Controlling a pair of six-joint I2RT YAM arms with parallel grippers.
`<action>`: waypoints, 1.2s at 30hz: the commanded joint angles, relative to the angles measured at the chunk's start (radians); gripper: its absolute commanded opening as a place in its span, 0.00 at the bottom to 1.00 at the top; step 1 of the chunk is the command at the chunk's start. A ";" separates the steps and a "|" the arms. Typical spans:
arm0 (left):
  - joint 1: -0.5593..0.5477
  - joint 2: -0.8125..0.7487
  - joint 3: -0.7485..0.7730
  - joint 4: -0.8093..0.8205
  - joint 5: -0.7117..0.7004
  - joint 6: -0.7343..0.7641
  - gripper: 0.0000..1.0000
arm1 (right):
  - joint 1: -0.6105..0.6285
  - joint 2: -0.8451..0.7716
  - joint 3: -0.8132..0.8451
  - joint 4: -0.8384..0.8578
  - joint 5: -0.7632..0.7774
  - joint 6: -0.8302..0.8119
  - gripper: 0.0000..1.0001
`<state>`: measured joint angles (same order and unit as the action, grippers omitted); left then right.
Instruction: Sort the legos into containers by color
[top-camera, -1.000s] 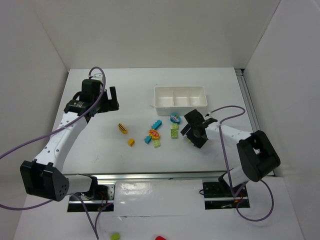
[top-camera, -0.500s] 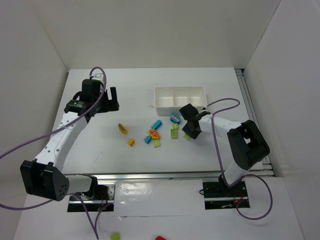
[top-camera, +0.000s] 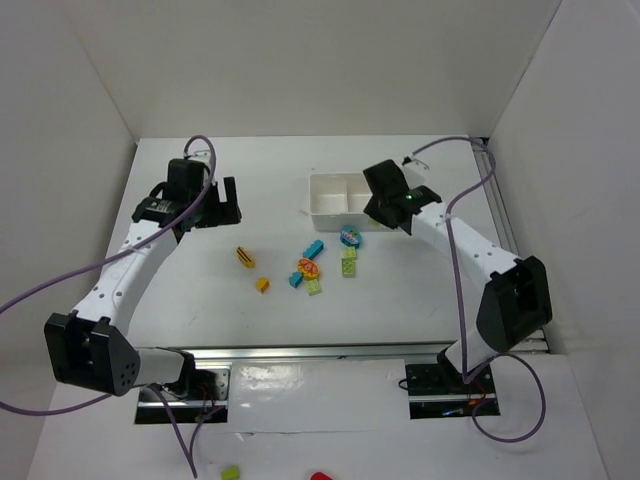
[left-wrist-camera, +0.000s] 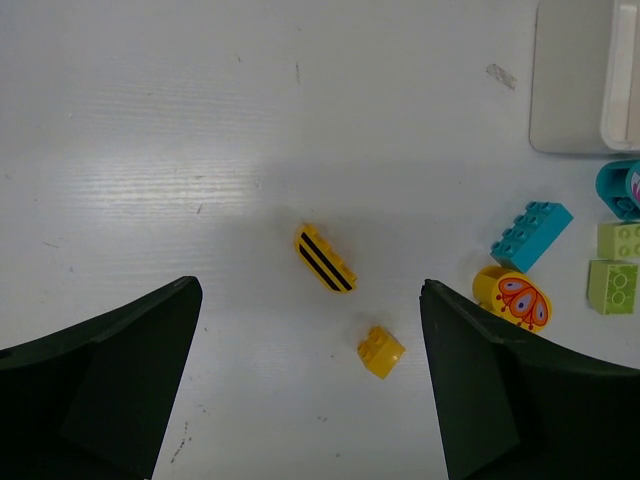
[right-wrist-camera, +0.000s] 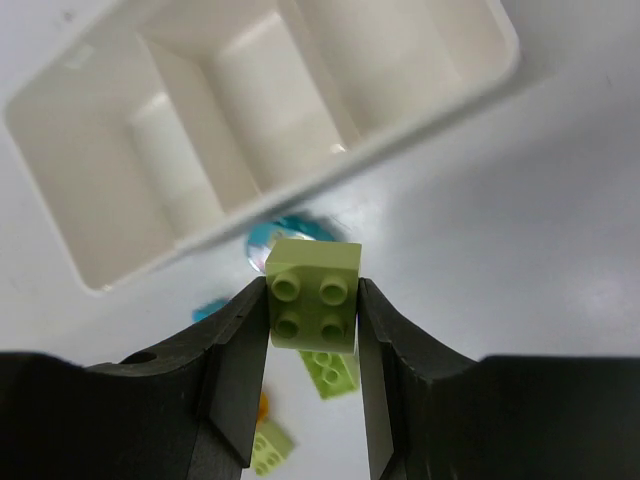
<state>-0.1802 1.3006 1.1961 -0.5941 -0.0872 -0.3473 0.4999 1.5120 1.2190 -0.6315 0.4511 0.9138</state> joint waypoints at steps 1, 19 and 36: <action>-0.002 0.016 0.043 -0.010 0.027 -0.019 1.00 | -0.024 0.112 0.166 0.045 0.031 -0.174 0.40; -0.002 0.034 0.092 -0.067 0.001 -0.028 1.00 | -0.115 0.479 0.511 0.127 -0.032 -0.309 0.79; -0.002 0.052 0.112 -0.085 0.010 -0.038 1.00 | 0.130 -0.016 -0.219 0.276 -0.239 -0.401 1.00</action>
<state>-0.1802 1.3418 1.2720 -0.6773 -0.0837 -0.3717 0.5995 1.4860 1.0752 -0.4145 0.2745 0.5255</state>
